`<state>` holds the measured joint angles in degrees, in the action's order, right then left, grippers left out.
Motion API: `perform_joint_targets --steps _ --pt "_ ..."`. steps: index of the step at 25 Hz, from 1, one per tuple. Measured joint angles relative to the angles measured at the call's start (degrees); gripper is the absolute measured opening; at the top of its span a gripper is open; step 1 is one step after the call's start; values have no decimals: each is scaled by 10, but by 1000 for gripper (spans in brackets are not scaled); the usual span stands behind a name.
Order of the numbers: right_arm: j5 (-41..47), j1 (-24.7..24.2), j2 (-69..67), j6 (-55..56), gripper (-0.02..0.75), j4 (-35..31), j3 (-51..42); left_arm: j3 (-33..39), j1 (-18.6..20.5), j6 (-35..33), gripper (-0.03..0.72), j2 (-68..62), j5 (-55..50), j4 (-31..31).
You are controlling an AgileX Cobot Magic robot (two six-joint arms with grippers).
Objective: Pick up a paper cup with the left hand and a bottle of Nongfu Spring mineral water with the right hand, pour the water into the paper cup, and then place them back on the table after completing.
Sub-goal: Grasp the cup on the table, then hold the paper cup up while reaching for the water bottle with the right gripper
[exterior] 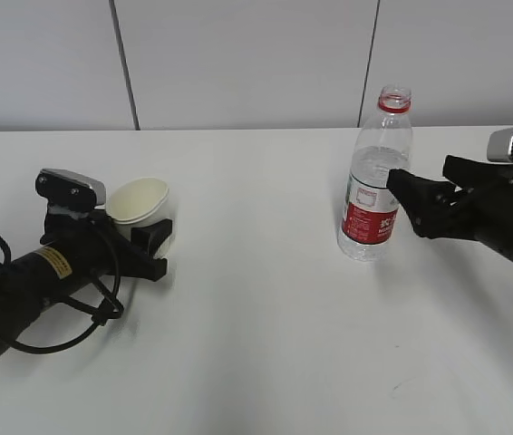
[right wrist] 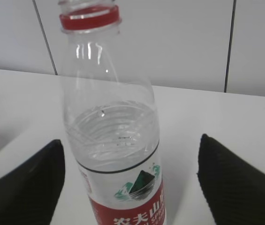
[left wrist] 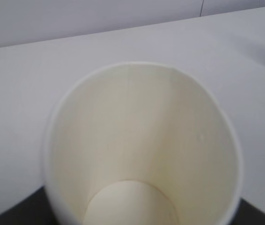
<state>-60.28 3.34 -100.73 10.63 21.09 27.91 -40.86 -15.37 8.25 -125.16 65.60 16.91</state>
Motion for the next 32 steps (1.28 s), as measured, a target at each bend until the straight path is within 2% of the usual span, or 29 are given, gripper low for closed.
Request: perform_joint_targets --steps 10,32 --pt "-35 0 -76 -1 675 28 35 0 0 0 382 0 0 0" --pt "-41 0 -208 47 660 78 183 0 0 0 382 0 0 0"
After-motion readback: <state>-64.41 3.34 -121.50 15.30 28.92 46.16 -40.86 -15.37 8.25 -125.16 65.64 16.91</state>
